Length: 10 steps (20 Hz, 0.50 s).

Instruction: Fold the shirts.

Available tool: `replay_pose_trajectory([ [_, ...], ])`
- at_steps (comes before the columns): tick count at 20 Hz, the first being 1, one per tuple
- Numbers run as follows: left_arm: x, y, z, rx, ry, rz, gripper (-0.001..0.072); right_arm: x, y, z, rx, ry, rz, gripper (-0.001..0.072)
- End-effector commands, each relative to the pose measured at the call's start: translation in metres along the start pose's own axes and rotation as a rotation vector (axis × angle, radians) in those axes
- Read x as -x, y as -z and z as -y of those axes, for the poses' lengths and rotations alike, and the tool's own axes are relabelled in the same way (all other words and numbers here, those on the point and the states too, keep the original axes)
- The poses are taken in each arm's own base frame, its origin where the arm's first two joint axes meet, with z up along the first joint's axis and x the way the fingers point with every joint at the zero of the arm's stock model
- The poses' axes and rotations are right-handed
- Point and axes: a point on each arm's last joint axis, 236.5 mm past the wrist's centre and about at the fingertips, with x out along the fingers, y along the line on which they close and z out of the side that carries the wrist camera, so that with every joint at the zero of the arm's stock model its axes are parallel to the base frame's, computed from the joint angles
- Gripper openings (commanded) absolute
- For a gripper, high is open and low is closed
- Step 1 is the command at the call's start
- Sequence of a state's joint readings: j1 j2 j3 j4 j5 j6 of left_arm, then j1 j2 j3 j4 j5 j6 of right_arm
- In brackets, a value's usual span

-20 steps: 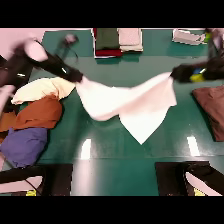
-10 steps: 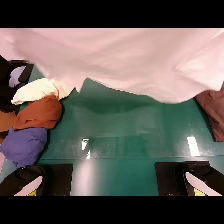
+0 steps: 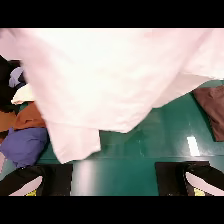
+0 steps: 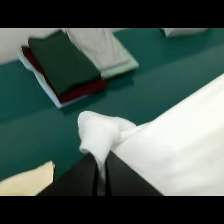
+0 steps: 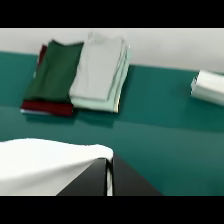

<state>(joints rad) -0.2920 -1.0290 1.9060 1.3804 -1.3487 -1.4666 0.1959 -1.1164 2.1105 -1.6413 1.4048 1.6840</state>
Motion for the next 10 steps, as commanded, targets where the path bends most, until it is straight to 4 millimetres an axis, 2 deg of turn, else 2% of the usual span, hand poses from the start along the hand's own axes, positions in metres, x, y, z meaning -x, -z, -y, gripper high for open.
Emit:
replay_pose_trajectory([
  [1,-0.091,0.067,-0.013,0.038,0.023,-0.318,0.0028,-0.095,0.067,-0.01,-0.015,-0.031,-0.265,0.0013],
  [3,-0.155,0.103,-0.026,0.062,0.02,-0.444,0.0028,-0.154,0.127,-0.018,-0.051,-0.092,-0.459,0.0013],
  [6,-0.24,0.17,-0.04,0.097,0.022,-0.616,0.0028,-0.221,0.204,-0.007,-0.083,-0.067,-0.647,0.0014],
  [8,-0.279,0.21,-0.047,0.111,0.02,-0.697,0.0029,-0.25,0.243,-0.004,-0.091,-0.056,-0.731,0.0017],
  [10,-0.299,0.237,-0.051,0.117,0.012,-0.75,0.0029,-0.267,0.267,-0.005,-0.102,-0.058,-0.783,0.0018],
])
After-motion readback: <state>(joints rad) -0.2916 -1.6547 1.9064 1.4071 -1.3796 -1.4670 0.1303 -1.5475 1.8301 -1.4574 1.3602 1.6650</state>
